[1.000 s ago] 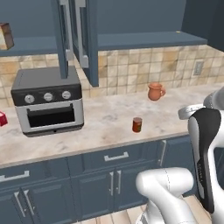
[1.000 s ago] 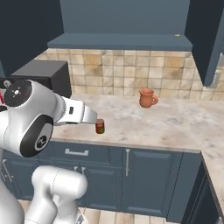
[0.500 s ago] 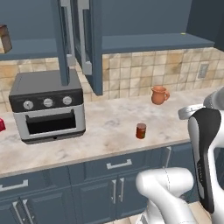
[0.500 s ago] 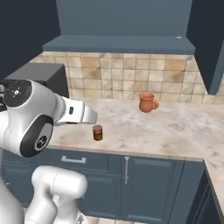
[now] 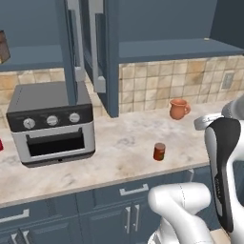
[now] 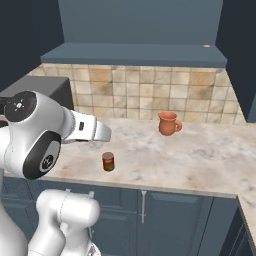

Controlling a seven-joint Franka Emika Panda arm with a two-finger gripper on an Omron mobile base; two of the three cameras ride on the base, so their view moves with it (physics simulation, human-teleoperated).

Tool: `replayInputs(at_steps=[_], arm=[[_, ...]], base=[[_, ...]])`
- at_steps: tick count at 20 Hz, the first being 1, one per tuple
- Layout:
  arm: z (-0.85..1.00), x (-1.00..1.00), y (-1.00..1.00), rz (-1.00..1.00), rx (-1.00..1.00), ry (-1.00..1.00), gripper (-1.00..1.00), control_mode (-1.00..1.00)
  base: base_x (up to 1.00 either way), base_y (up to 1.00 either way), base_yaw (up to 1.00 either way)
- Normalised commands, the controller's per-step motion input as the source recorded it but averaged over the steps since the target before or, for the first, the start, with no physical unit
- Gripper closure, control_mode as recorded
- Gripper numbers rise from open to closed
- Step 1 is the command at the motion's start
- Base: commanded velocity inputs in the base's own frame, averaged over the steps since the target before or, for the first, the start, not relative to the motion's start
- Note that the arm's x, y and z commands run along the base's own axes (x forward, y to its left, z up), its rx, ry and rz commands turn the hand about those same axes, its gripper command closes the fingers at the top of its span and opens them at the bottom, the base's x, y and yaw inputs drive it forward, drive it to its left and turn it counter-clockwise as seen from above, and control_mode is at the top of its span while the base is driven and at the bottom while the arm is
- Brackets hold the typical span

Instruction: Pick the boxed food and canned food from the counter and place them in the cabinets closest to them.

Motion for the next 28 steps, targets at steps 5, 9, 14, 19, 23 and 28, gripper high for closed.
replayInputs(at_steps=[5,9,14,19,23,28], arm=[[0.0,0.0,0.0,0.0,0.0,0.0,-1.0,1.0],[0.0,0.0,0.0,0.0,0.0,0.0,-1.0,1.0],[0.0,0.0,0.0,0.0,0.0,0.0,-1.0,1.0],[0.0,0.0,0.0,0.0,0.0,0.0,-1.0,-1.0],[0.0,0.0,0.0,0.0,0.0,0.0,-1.0,-1.0],[-0.08,-0.03,0.0,0.0,0.0,0.0,-1.0,-1.0]], base=[[0.36,0.0,0.0],[0.37,0.0,0.0],[0.31,0.0,0.0],[0.03,0.0,0.0],[0.0,0.0,0.0],[0.0,0.0,0.0]])
